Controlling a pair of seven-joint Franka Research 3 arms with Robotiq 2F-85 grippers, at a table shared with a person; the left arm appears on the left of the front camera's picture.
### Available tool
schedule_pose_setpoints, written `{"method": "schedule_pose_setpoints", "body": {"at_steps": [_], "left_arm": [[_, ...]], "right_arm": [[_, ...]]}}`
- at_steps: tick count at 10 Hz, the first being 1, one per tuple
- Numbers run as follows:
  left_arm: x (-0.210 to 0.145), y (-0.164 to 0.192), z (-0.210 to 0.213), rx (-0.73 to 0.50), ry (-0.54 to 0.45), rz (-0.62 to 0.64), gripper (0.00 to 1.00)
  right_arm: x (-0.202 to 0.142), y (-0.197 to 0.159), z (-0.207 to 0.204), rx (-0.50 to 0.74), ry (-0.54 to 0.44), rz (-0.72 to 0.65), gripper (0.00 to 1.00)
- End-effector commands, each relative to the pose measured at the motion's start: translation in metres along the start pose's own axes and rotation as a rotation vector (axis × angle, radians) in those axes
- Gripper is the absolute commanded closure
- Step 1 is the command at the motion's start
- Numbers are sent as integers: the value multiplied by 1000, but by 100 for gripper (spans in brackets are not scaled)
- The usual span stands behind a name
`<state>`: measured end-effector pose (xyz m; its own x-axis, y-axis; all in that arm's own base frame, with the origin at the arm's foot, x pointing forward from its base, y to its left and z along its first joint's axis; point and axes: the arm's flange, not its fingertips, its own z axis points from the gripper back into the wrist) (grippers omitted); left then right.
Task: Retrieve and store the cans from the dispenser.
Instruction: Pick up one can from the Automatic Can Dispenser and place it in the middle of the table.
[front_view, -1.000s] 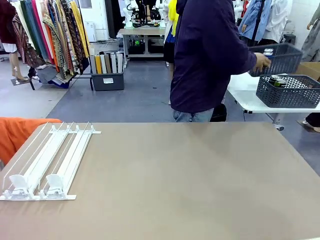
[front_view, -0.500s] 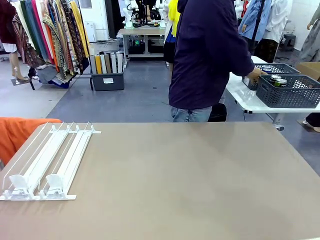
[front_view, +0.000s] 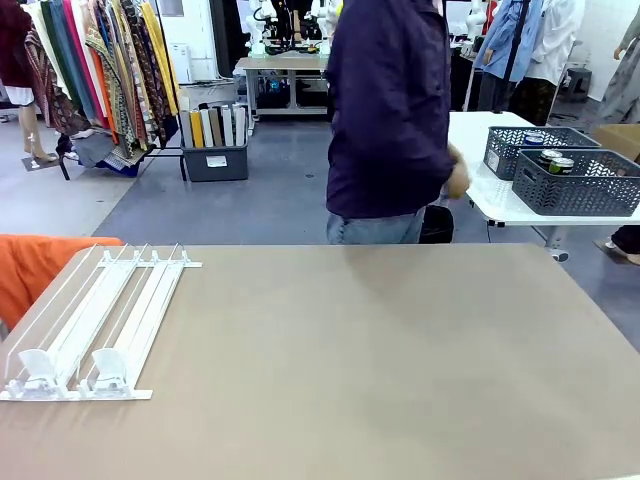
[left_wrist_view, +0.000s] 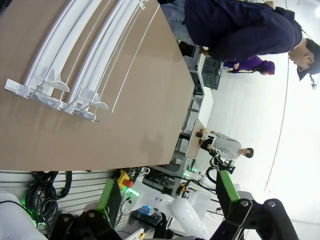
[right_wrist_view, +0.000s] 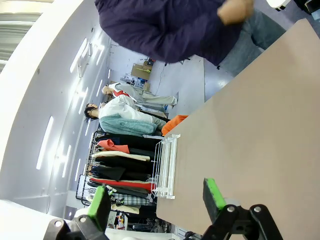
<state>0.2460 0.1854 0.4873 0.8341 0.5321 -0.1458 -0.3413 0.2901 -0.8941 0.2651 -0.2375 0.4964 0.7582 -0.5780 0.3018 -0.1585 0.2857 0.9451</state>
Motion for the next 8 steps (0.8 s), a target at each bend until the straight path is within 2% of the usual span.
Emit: {"method": "schedule_pose_setpoints", "body": {"at_steps": [1,8], "left_arm": [[-1,-1,0,-13,1,-5,0],[-1,-1,0,-13,1,-5,0]], "right_arm": [[2,1,-2,20,-11,24,0],[2,1,-2,20,-11,24,0]]}}
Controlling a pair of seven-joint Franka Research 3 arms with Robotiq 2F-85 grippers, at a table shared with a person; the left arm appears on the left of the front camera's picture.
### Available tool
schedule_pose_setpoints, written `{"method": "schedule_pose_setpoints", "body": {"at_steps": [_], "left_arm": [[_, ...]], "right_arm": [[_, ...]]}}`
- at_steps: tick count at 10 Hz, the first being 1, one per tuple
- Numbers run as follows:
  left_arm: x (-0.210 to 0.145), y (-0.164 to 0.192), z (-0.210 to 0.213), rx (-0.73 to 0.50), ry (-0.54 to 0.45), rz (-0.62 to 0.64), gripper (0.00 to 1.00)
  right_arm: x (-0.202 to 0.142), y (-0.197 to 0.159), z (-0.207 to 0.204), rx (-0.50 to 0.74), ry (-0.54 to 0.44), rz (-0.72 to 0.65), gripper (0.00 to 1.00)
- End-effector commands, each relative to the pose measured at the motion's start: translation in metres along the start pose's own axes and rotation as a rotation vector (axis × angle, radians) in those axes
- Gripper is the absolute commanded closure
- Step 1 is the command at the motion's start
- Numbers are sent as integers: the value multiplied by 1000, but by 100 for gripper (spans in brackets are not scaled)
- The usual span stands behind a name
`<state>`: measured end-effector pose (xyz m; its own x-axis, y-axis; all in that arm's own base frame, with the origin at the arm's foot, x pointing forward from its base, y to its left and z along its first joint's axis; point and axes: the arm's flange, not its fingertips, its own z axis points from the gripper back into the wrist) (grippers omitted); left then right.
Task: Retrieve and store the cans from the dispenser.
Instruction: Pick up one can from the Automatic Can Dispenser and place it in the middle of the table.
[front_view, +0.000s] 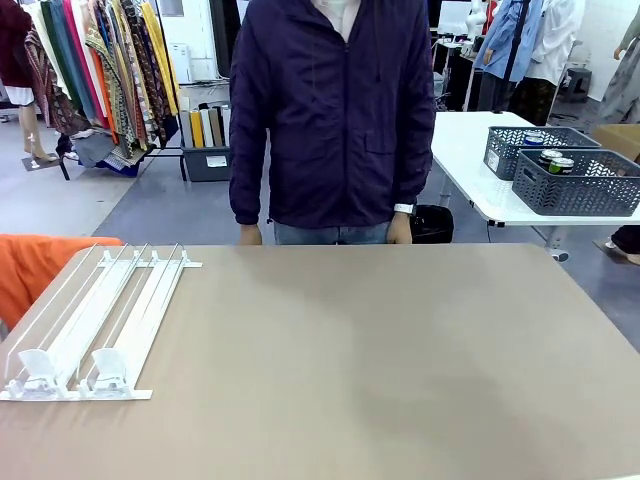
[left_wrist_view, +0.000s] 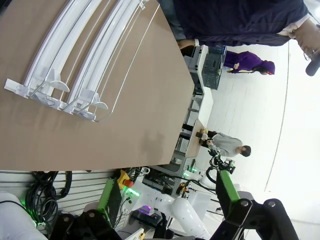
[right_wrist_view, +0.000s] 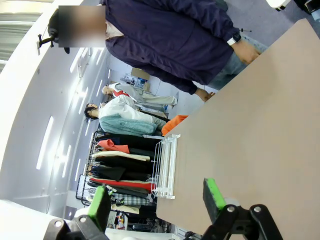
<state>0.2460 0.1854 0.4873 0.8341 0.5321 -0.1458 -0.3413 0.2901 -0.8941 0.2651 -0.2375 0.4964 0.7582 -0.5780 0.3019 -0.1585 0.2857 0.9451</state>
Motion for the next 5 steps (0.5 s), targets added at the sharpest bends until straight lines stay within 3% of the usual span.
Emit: {"method": "schedule_pose_setpoints", "body": {"at_steps": [1,5], "left_arm": [[-1,-1,0,-13,1,-5,0],[-1,-1,0,-13,1,-5,0]], "right_arm": [[2,1,-2,20,-11,24,0],[2,1,-2,20,-11,24,0]]}}
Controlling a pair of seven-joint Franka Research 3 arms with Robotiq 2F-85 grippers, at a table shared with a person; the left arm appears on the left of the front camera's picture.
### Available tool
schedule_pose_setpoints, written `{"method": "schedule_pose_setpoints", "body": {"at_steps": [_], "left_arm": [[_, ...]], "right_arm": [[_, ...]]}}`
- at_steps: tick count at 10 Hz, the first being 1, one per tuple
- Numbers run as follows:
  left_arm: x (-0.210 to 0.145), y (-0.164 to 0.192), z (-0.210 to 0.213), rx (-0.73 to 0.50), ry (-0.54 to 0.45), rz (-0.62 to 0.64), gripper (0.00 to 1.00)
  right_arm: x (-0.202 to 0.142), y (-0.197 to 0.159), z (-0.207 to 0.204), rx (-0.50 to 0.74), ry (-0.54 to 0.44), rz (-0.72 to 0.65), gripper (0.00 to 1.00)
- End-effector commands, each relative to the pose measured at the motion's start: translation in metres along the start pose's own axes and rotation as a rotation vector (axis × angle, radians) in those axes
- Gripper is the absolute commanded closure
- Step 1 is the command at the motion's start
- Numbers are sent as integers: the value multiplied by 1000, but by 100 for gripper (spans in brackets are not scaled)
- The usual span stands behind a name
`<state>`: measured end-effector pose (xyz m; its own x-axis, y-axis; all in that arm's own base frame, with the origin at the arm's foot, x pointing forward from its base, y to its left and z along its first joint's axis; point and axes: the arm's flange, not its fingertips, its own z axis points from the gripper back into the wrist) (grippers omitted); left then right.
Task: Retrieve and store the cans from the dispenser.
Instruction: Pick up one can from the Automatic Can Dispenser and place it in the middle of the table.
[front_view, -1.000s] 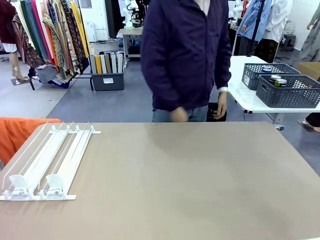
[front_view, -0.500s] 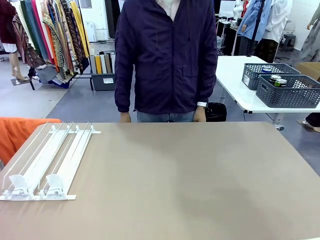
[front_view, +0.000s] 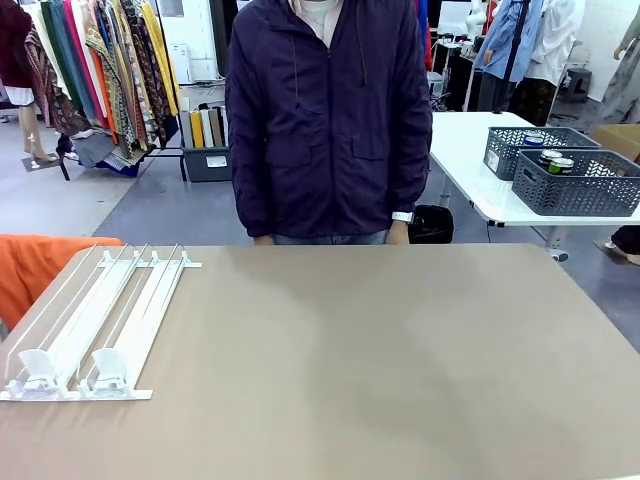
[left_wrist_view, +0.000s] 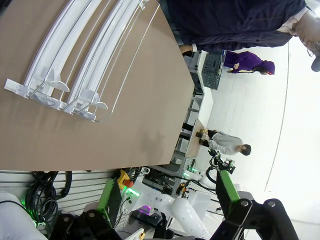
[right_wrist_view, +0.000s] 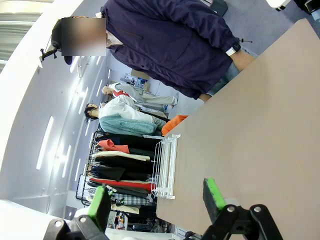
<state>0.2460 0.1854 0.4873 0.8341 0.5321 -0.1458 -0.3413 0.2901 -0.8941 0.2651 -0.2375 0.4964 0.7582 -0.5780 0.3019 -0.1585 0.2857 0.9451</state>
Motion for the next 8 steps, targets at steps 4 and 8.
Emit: {"method": "schedule_pose_setpoints", "body": {"at_steps": [4,8], "left_arm": [[-1,-1,0,-13,1,-5,0],[-1,-1,0,-13,1,-5,0]], "right_arm": [[2,1,-2,20,-11,24,0],[2,1,-2,20,-11,24,0]]}}
